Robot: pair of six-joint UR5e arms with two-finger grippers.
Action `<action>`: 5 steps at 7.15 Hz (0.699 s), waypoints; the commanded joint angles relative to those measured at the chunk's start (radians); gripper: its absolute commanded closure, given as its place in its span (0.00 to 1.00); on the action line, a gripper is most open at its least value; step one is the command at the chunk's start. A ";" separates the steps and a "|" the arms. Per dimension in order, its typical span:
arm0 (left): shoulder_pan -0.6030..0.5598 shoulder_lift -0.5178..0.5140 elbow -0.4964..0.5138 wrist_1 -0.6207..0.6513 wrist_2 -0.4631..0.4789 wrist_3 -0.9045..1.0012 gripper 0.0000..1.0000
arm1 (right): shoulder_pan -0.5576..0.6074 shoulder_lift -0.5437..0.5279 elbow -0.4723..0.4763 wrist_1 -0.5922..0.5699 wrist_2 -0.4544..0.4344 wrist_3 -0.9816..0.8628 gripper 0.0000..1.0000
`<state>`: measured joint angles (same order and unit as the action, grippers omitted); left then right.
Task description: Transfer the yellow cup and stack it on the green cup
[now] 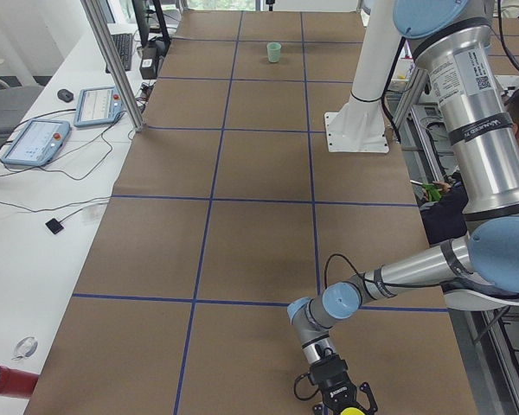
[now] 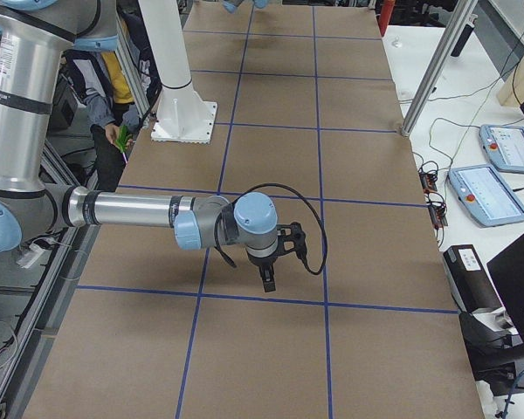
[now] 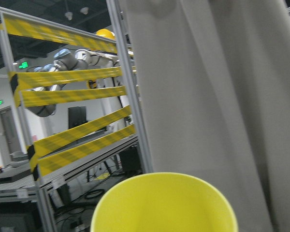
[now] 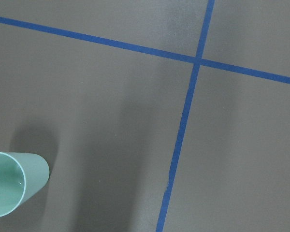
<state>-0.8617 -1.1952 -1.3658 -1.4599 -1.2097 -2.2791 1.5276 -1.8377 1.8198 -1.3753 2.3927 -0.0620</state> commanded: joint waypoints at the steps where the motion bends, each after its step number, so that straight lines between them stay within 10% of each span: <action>1: -0.066 0.003 -0.001 -0.212 0.198 0.178 0.68 | 0.000 0.002 0.001 0.001 -0.001 0.005 0.00; 5: -0.209 0.017 0.036 -0.937 0.286 0.855 0.69 | 0.000 0.009 0.004 -0.001 0.003 0.017 0.00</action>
<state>-1.0266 -1.1798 -1.3470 -2.1452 -0.9283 -1.6702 1.5279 -1.8311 1.8197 -1.3759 2.3918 -0.0497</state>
